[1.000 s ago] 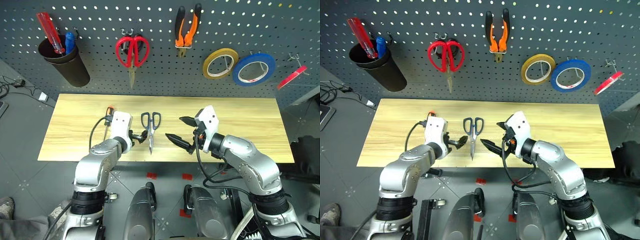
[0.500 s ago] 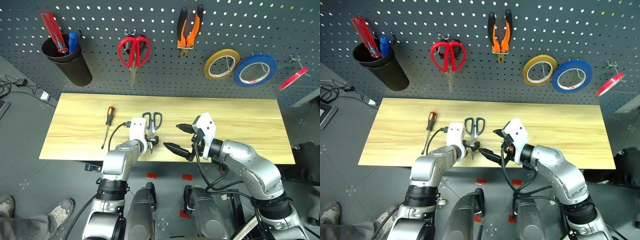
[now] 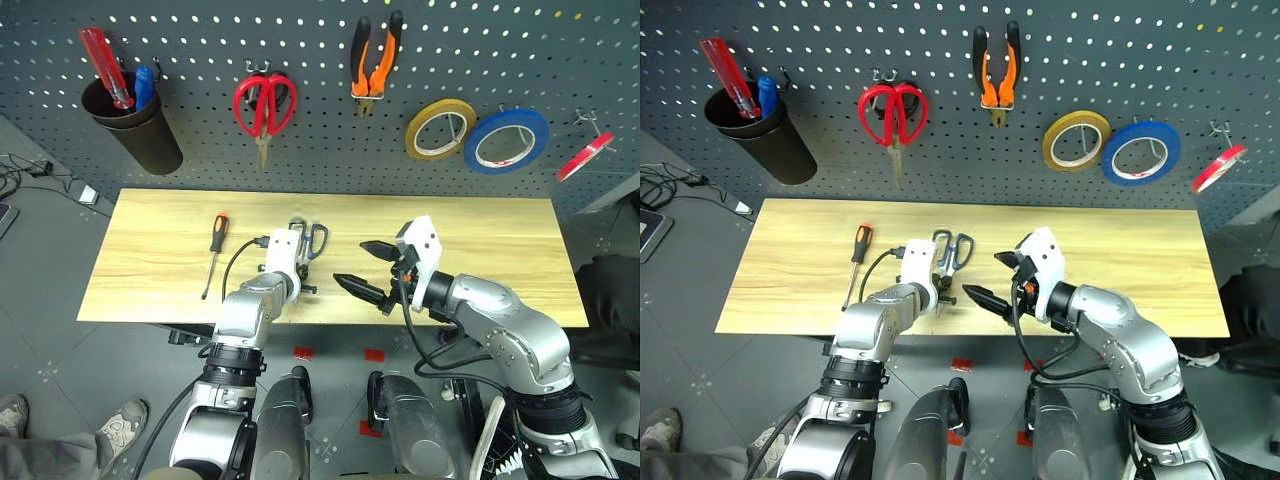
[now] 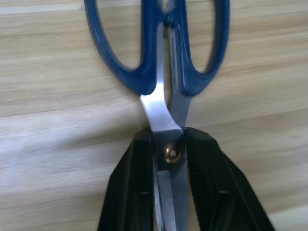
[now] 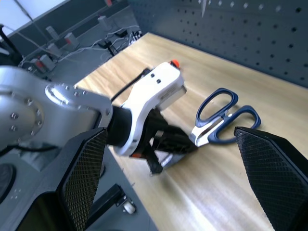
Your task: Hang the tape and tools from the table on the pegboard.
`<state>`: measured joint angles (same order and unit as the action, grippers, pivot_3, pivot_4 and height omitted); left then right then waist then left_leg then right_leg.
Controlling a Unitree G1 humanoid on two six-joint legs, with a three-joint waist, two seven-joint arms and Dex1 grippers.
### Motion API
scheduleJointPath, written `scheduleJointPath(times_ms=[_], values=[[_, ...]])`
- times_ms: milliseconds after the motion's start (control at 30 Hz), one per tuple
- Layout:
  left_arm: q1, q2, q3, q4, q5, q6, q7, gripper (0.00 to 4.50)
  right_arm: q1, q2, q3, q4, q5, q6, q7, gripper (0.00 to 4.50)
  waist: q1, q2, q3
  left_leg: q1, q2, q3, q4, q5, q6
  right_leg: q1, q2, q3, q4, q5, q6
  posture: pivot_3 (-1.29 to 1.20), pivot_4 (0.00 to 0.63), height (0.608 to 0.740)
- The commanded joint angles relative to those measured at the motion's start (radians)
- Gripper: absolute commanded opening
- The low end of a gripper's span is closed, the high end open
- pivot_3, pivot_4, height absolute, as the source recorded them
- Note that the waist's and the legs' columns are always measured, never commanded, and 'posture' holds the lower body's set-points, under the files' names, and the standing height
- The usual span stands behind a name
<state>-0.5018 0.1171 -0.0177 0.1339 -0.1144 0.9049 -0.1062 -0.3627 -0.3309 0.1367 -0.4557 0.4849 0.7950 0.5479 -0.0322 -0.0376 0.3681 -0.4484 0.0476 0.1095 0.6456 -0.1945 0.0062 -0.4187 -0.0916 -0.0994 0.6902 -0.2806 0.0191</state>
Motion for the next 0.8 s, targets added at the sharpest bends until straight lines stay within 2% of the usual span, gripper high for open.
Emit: scheduleJointPath(times_ms=[33,100,167,433,567,667,800], values=[[0.063,0.079,-0.117,-0.081,0.077,-0.119,-0.055,0.54,-0.001,0.002,-0.012,-0.030,0.017,-0.002,-0.007,4.50,-0.002,-0.001,-0.002,0.000,0.000,0.000,0.000,0.000,0.000,0.000,0.000,0.000,0.000,0.000,0.000,-0.13,0.325,0.740],[0.095,0.139,-0.178,-0.159,0.131,-0.230,-0.077,0.52,-0.004,-0.010,0.001,-0.039,-0.006,-0.024,-0.010,4.50,-0.006,-0.001,-0.002,0.000,0.000,0.001,-0.001,0.000,0.000,-0.001,0.000,0.001,0.000,0.000,0.000,-0.13,0.325,0.740],[0.138,0.153,-0.175,-0.225,0.141,-0.264,-0.069,0.52,-0.007,-0.017,0.012,-0.047,-0.038,-0.057,-0.021,4.50,-0.004,-0.001,-0.002,0.000,0.001,0.001,-0.001,0.000,0.000,-0.001,0.000,0.000,0.000,0.000,0.000,-0.13,0.326,0.740],[0.280,0.202,-0.119,-0.425,0.184,-0.355,-0.048,0.52,-0.008,-0.021,0.016,-0.065,-0.052,-0.094,-0.018,4.50,-0.002,-0.002,-0.002,-0.001,0.001,0.000,-0.001,0.000,0.000,-0.001,0.000,0.000,-0.001,0.000,0.000,-0.13,0.324,0.740],[0.316,0.266,-0.079,-0.507,0.233,-0.532,-0.048,0.52,-0.013,-0.035,0.031,-0.073,-0.082,-0.130,-0.008,4.50,-0.001,-0.002,-0.002,-0.001,0.001,0.000,-0.001,0.000,0.000,-0.001,0.000,0.000,-0.001,0.000,-0.001,-0.13,0.324,0.740],[0.353,0.306,-0.033,-0.587,0.257,-0.659,-0.046,0.52,-0.027,-0.038,0.050,-0.081,-0.148,-0.218,-0.025,4.50,-0.002,-0.001,-0.002,-0.001,0.001,0.000,-0.001,0.000,0.000,-0.001,0.000,0.000,-0.002,0.001,-0.001,-0.13,0.324,0.740],[0.403,0.317,0.026,-0.679,0.263,-0.734,-0.047,0.52,-0.056,-0.009,0.054,-0.083,-0.254,-0.369,-0.085,4.50,-0.003,-0.001,-0.002,-0.001,0.001,0.000,-0.002,0.000,0.000,-0.001,0.000,0.000,-0.003,0.001,-0.001,-0.12,0.322,0.740]])
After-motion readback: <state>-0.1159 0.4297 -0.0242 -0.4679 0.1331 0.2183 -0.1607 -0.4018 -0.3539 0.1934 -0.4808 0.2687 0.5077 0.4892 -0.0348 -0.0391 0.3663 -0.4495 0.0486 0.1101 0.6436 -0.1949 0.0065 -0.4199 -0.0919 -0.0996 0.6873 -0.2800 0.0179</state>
